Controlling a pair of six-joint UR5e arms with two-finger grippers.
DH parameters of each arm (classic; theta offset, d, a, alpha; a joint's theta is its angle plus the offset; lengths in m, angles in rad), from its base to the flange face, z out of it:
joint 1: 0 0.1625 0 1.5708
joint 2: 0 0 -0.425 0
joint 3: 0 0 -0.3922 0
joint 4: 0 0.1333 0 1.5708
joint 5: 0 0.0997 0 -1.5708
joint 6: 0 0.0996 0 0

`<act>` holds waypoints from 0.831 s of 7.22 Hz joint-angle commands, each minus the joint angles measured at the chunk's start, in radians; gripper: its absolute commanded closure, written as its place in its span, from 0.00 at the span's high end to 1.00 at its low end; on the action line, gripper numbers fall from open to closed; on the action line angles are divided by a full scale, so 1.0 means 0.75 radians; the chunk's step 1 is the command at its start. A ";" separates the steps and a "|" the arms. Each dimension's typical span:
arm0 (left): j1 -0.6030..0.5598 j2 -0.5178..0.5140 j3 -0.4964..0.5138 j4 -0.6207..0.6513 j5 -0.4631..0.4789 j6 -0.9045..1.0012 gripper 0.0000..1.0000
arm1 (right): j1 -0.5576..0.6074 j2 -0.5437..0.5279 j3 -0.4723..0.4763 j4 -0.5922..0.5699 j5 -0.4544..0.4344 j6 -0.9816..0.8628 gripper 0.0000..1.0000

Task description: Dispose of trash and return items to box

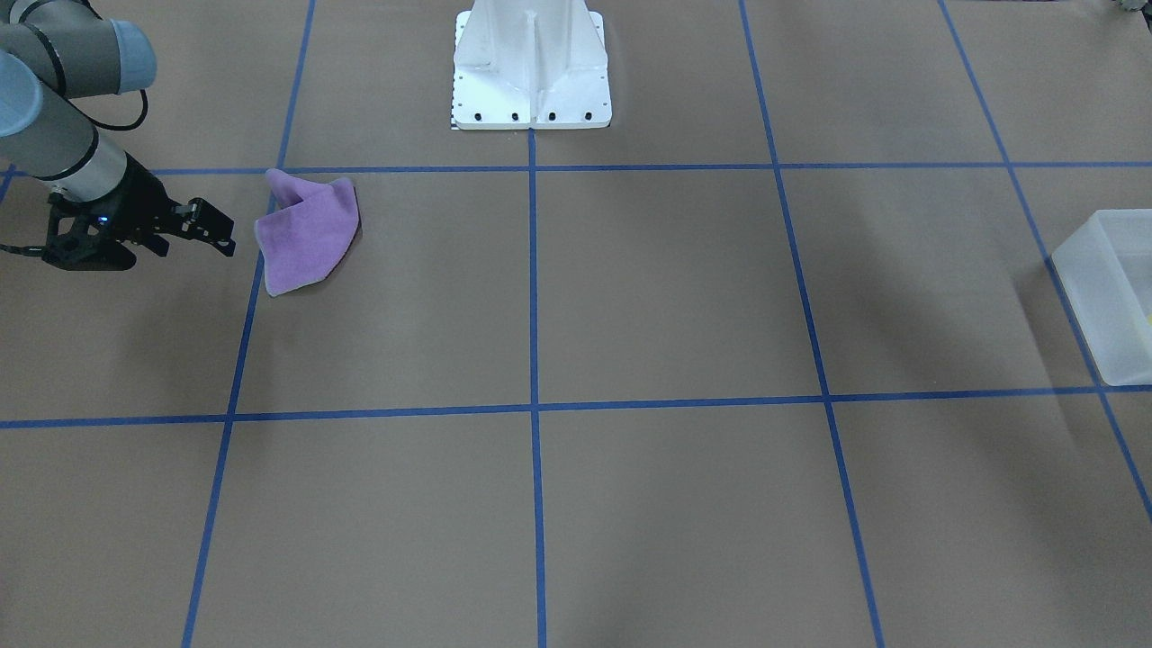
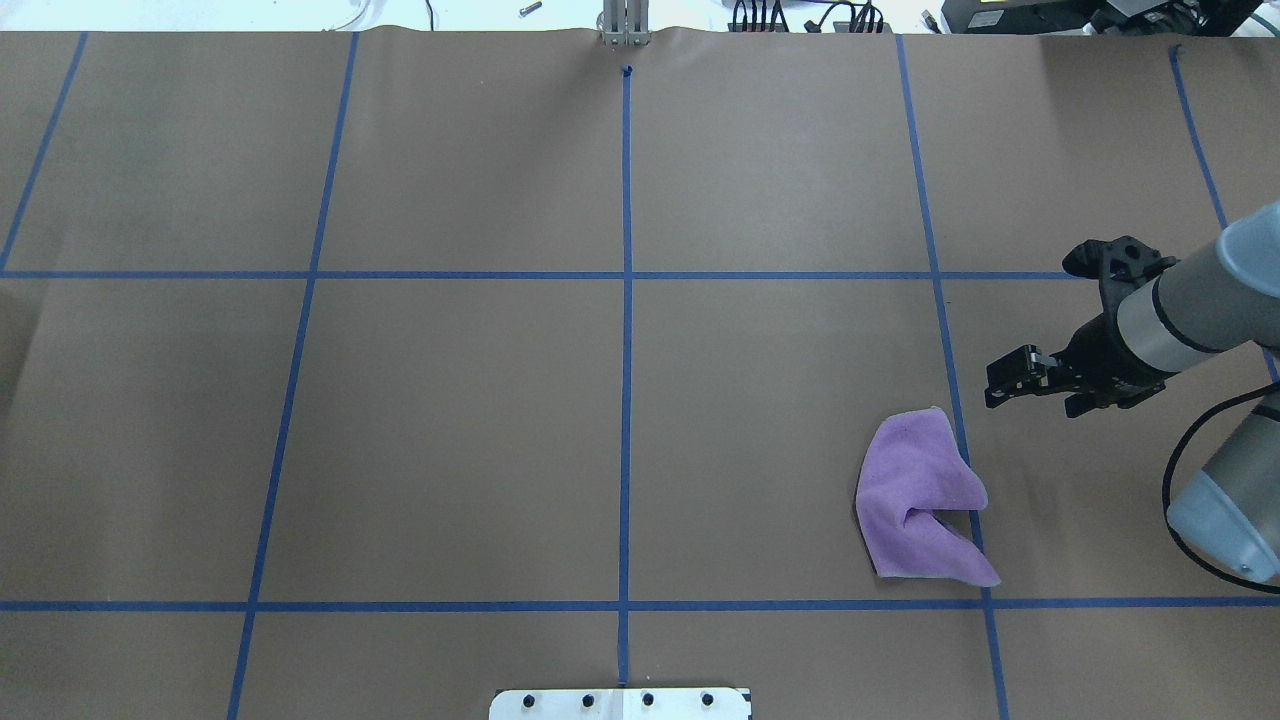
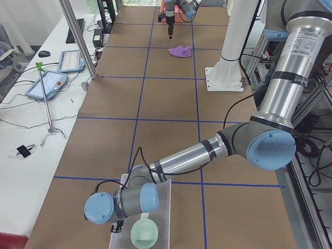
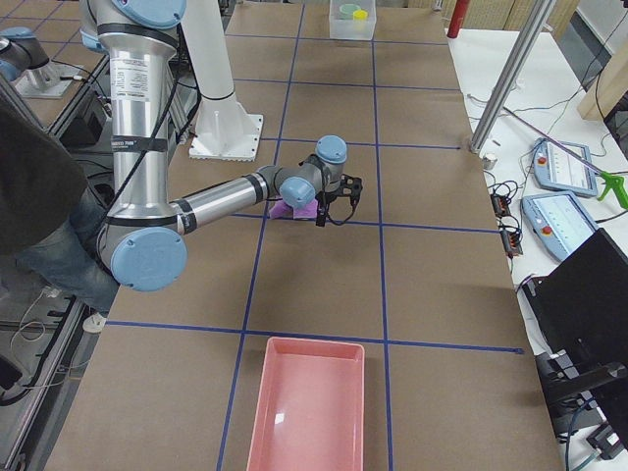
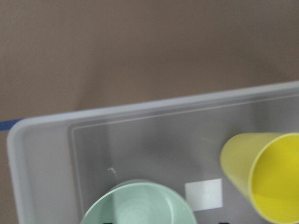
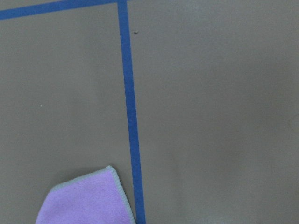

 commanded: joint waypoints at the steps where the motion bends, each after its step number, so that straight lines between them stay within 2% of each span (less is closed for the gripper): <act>1: 0.079 0.140 -0.493 0.218 -0.008 -0.268 0.86 | -0.127 0.018 0.057 0.001 -0.067 0.171 1.00; 2: 0.163 0.228 -0.710 0.218 -0.008 -0.464 0.86 | -0.214 0.071 0.057 0.001 -0.142 0.285 1.00; 3: 0.206 0.283 -0.842 0.220 -0.012 -0.578 0.86 | -0.266 0.102 0.057 -0.001 -0.176 0.345 1.00; 4: 0.219 0.296 -0.894 0.222 -0.012 -0.617 0.86 | -0.315 0.102 0.055 -0.001 -0.200 0.374 1.00; 6: 0.221 0.296 -0.900 0.222 -0.010 -0.620 0.86 | -0.405 0.114 0.051 -0.001 -0.270 0.449 1.00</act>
